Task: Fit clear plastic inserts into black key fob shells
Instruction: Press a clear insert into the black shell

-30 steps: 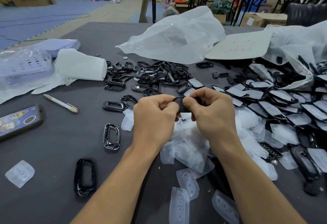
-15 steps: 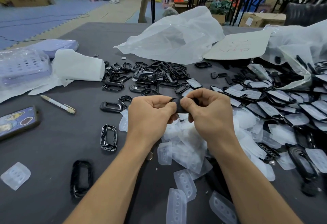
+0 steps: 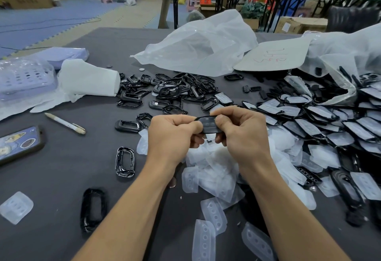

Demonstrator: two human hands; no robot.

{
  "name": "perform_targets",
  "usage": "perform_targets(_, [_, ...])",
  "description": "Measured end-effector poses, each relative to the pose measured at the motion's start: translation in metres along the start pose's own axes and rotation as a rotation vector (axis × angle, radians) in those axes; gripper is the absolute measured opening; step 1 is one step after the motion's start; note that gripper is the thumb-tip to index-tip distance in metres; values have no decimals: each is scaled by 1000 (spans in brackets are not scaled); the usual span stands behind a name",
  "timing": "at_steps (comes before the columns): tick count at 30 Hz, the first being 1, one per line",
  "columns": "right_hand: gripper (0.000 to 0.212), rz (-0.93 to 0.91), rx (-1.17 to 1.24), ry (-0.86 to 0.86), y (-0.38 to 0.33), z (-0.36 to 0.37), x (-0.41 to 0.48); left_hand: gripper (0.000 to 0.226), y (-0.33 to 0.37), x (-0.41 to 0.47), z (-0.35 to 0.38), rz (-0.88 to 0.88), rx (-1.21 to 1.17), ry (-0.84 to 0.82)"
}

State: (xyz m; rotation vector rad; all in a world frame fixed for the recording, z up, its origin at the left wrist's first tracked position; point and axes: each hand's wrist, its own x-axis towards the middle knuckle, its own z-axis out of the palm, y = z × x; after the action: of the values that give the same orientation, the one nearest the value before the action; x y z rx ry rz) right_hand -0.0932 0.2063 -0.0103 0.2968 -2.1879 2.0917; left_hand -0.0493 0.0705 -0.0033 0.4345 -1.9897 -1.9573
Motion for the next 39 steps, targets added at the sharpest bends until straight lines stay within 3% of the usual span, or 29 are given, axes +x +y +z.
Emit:
perform_targets(4, [25, -23, -3, 1, -1, -1, 1, 36, 1, 5, -10, -84, -83, -145])
perform_targets(9, [24, -37, 23, 3, -2, -2, 1, 19, 0, 4, -10, -85, -74, -219])
perform_targets(26, [19, -100, -51, -35, -6, 0, -3, 15, -5, 5, -5, -45, -36, -65])
perform_targets(30, [27, -76, -50, -38, -5, 1, -3, 24, -5, 3, -3, -13, 11, -27])
perform_targets(39, [26, -37, -9, -27, -6, -1, -1, 27, -1, 2, -8, -62, -78, -137])
